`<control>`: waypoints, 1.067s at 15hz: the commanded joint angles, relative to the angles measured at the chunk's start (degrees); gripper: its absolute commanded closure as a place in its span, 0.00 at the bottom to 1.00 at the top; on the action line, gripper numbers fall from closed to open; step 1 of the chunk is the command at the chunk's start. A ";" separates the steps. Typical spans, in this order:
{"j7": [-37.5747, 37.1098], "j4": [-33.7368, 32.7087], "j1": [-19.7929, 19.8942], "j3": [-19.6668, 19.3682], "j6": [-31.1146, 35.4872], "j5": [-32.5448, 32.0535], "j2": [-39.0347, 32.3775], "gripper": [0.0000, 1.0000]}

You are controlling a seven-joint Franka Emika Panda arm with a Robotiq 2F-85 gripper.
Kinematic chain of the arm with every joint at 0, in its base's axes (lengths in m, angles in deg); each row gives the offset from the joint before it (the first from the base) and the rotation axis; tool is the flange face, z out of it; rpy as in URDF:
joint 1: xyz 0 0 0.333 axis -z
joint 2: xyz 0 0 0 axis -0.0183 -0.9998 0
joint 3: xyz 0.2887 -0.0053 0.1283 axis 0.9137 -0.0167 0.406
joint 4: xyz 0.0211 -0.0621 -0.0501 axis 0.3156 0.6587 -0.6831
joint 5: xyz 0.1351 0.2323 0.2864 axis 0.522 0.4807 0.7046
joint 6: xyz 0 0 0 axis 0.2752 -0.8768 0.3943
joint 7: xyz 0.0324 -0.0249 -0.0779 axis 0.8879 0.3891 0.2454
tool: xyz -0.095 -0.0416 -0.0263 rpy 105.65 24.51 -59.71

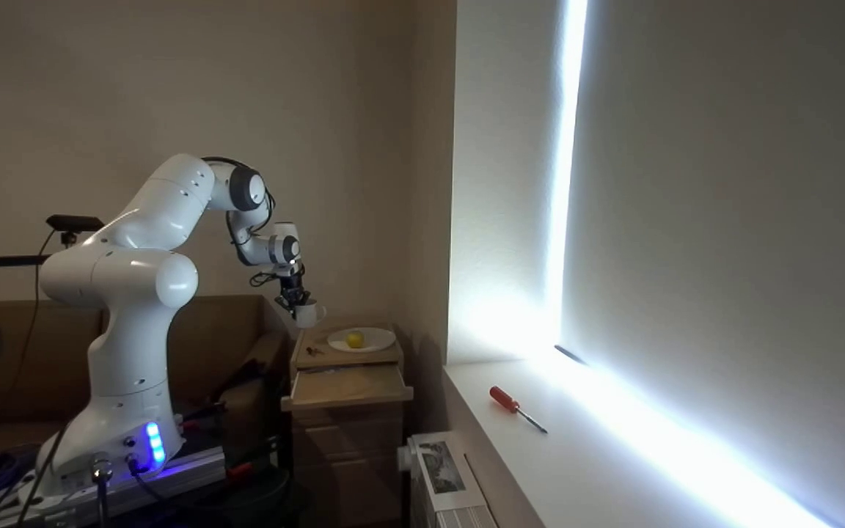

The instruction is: Put the white mug on the nightstand shelf, place the mug on the top of the night stand

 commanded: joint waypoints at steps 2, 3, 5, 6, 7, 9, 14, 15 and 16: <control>0.34 -0.27 -0.59 -0.73 -0.16 0.63 -0.18 0.95; 0.47 -0.34 -0.56 -1.13 0.12 0.23 -0.62 0.99; -0.17 -2.09 -0.52 -1.20 -0.28 0.91 -2.57 0.99; -0.66 -3.41 -0.87 -1.50 0.00 0.77 -3.93 0.99; -0.88 -4.62 -0.82 -1.29 -0.54 1.34 -5.04 0.99; -1.61 -6.99 -1.13 -1.34 -0.81 1.76 -7.28 0.99; -2.81 -14.27 -2.26 -1.87 -1.01 2.88 -12.77 0.99; -3.54 -15.66 -2.91 -2.52 -0.75 2.45 -13.76 0.99; -4.20 -17.16 -3.48 -3.17 -1.12 2.12 -14.78 0.99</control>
